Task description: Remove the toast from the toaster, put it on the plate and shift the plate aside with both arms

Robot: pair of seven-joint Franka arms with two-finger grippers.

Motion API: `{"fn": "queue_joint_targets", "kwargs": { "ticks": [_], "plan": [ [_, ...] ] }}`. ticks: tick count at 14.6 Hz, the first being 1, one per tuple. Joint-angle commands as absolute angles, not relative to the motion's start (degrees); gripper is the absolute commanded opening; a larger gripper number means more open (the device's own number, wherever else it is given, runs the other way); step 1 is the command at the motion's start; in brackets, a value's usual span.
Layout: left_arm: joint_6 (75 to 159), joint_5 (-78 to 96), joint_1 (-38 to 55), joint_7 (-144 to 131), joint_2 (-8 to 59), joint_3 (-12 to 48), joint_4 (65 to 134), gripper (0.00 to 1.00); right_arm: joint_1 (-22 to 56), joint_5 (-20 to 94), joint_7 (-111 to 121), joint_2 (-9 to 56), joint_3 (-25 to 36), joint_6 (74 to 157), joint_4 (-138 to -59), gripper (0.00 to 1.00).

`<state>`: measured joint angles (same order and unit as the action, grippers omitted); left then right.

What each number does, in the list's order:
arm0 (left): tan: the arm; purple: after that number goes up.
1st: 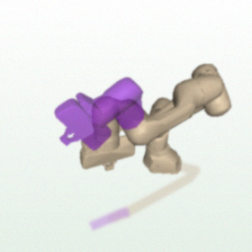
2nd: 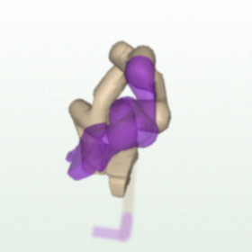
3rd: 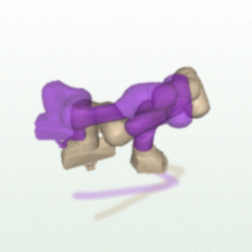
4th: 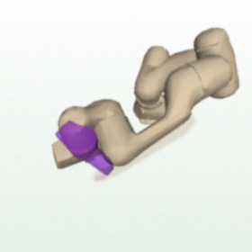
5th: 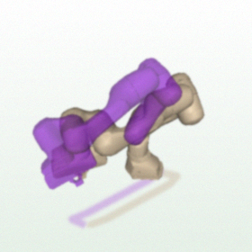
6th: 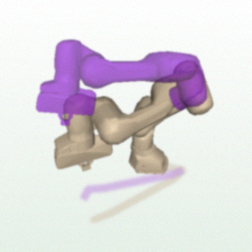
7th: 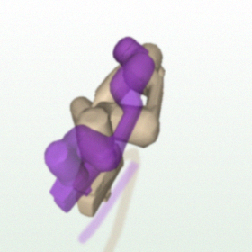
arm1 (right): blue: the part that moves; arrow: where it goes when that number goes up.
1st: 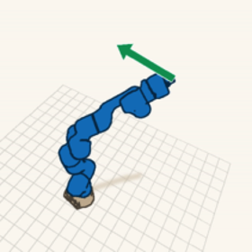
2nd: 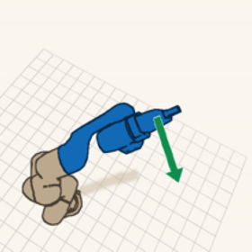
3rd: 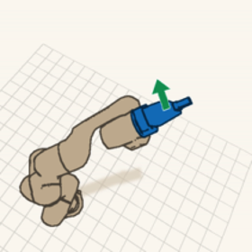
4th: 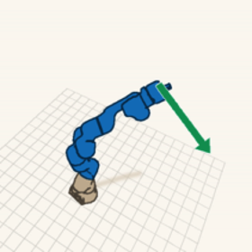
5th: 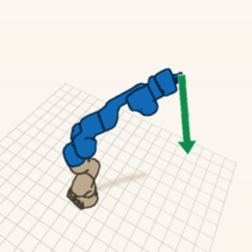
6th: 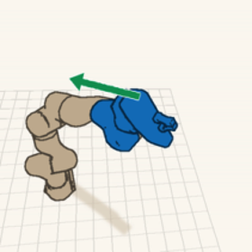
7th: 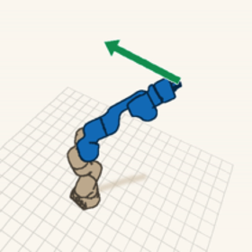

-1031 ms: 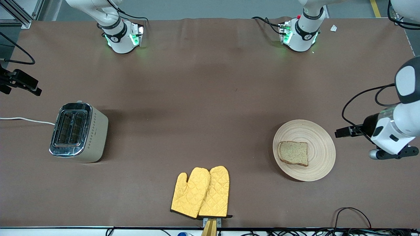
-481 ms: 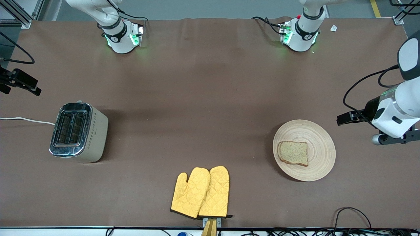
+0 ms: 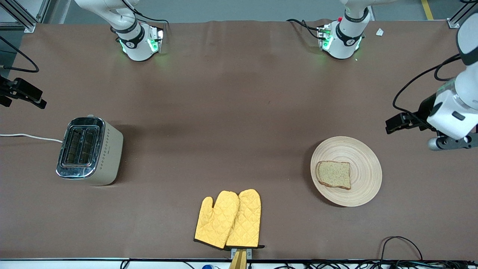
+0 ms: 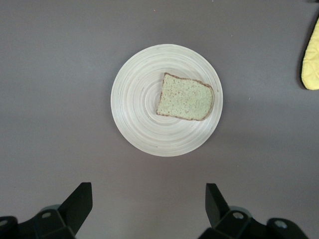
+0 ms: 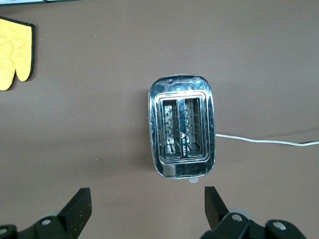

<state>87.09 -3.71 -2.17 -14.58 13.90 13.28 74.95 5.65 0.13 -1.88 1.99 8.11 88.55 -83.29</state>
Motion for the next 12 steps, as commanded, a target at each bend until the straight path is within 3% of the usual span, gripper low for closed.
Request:
{"fn": "queue_joint_targets", "kwargs": {
  "ticks": [1, 5, 12],
  "plan": [
    [84.38, -4.57, 2.62, -14.06, 9.24, 7.67, 76.64, 1.0, 5.98, -0.44, -2.02, 0.62, 8.0, 88.51, -84.11, 1.0],
    [83.23, -3.0, 4.31, -13.8, 2.04, 5.89, 81.72, 1.0, 5.98, -0.44, -2.02, 0.7, 8.09, 88.59, -84.29, 1.0],
    [79.45, 1.14, 3.69, -12.92, -2.64, 5.45, 85.17, 1.0, 6.15, -0.35, -2.02, 0.62, 8.09, 88.42, -84.29, 1.0]
  ]
}}
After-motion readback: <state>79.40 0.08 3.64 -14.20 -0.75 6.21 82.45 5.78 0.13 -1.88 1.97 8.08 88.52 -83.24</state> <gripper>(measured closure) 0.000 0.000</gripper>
